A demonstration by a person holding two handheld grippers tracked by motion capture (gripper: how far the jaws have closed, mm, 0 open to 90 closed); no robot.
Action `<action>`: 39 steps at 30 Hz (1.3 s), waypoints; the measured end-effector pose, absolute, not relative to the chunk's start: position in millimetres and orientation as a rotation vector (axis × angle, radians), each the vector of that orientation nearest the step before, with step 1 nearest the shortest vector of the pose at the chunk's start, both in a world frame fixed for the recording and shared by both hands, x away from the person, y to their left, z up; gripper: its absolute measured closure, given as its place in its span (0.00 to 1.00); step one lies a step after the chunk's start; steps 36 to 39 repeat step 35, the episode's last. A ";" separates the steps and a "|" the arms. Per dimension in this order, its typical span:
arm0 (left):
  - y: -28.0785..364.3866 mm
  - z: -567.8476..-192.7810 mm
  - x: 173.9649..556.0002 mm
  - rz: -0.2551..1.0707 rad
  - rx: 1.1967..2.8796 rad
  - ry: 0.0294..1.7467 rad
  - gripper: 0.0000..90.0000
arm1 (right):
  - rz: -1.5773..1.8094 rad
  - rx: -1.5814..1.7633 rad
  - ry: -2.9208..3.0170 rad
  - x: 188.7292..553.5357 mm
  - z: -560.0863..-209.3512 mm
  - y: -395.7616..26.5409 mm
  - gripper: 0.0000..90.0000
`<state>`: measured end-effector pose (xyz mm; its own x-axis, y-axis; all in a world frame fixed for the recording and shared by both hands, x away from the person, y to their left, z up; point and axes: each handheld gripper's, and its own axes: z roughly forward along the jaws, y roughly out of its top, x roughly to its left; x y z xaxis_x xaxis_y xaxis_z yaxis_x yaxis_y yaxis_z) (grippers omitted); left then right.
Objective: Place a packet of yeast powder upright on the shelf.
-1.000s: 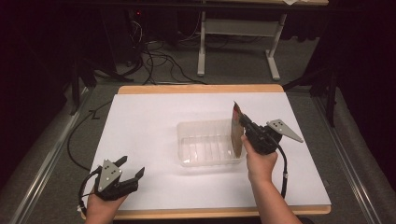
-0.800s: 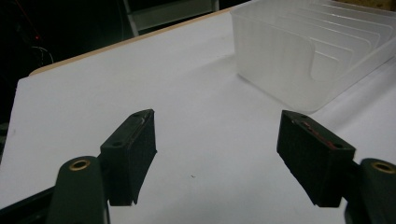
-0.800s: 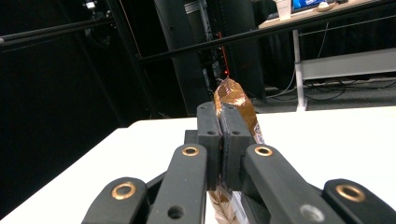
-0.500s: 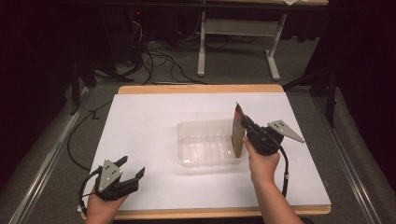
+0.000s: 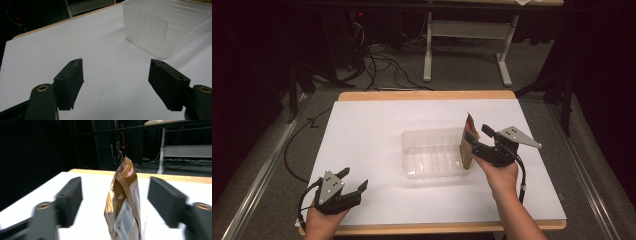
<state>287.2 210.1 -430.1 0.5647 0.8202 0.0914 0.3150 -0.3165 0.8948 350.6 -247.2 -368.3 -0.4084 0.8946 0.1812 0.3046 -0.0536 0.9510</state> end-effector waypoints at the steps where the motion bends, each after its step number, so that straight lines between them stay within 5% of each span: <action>1: 210.4 -430.1 287.4 0.697 1.880 0.923 0.32 | 1.473 1.264 1.723 349.2 -368.7 -248.8 0.26; 8: 212.4 -431.9 289.9 0.692 1.883 0.945 0.32 | 1.424 1.252 1.767 334.6 -375.2 -271.0 0.21; 24: 218.2 -436.4 296.0 0.668 1.891 1.011 0.32 | 1.300 1.407 1.721 295.8 -425.8 -354.4 0.32; 39: 212.5 -436.3 290.4 0.672 1.916 0.989 0.31 | 1.232 1.393 1.823 297.9 -436.7 -351.3 0.32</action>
